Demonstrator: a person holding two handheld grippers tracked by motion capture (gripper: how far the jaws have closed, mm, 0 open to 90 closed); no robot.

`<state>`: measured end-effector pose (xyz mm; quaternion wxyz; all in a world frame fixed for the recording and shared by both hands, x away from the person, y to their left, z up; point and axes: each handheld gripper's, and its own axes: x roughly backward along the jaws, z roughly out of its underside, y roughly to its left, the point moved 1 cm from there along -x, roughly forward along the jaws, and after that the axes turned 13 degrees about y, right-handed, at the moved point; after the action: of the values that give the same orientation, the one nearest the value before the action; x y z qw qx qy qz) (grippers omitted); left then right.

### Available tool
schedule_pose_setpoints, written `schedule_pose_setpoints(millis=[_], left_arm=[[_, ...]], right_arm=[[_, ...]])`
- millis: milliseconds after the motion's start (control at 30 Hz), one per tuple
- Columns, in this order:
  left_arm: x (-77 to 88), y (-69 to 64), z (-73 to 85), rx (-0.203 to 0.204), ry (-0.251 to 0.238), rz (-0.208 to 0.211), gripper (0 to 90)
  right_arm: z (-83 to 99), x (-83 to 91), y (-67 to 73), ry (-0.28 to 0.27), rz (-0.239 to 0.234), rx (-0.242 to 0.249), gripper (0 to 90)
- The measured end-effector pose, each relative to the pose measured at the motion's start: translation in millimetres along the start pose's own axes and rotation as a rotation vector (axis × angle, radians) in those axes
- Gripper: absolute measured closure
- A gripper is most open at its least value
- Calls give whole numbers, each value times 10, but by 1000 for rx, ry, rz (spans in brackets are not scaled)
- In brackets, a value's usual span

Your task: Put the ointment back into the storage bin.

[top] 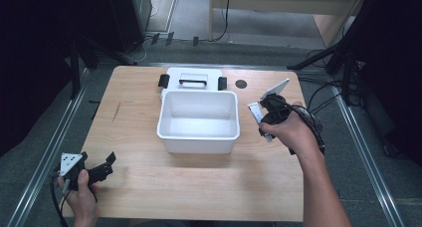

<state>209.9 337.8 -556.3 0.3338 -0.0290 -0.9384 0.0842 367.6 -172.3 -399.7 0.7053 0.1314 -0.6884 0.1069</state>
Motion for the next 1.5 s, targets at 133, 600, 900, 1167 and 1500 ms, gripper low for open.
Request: schedule_pose_setpoints(millis=[133, 600, 900, 1167, 1500], left_arm=[[0, -1, 1, 3, 0, 2, 0], [-4, 0, -1, 7, 1, 6, 0], [-5, 5, -3, 9, 4, 9, 0], [-6, 7, -4, 9, 7, 11, 0], [-10, 8, -5, 7, 9, 11, 0]], right_arm=[[-59, 77, 67, -8, 1, 15, 720], [-251, 306, 365, -42, 4, 75, 720], [-379, 313, 615, -50, -24, 171, 719], [-423, 271, 795, -58, -33, 322, 719], [-417, 134, 901, -81, -37, 616, 719]])
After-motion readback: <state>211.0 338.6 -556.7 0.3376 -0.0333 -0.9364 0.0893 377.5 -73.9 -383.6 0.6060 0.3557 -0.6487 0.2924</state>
